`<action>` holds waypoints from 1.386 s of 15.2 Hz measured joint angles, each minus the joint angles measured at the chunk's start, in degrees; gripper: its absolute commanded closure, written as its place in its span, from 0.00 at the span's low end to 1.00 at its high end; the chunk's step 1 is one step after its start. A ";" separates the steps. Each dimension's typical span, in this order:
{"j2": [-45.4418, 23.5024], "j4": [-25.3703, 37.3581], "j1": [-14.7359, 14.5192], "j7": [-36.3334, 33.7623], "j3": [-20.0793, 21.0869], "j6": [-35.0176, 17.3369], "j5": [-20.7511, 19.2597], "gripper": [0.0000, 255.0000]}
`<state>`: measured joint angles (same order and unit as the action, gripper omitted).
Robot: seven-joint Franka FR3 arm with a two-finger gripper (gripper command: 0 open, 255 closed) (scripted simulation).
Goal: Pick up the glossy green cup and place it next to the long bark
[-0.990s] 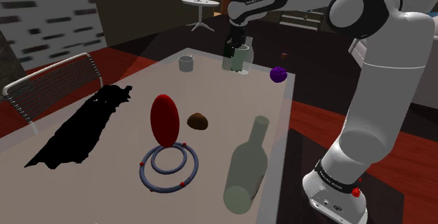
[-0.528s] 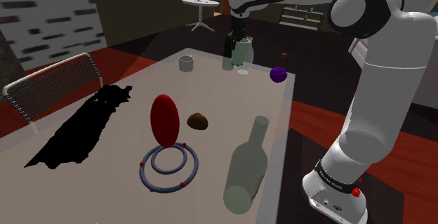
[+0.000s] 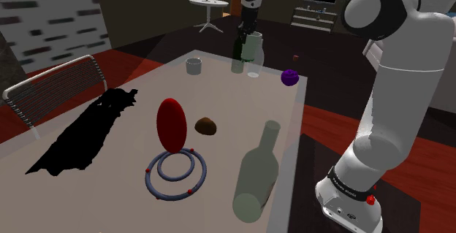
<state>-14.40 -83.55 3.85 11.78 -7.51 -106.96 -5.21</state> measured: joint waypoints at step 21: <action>6.10 -3.88 -12.54 -20.09 7.61 5.07 -4.54 1.00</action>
<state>-8.30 -87.43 -8.69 -8.30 0.10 -101.89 -9.76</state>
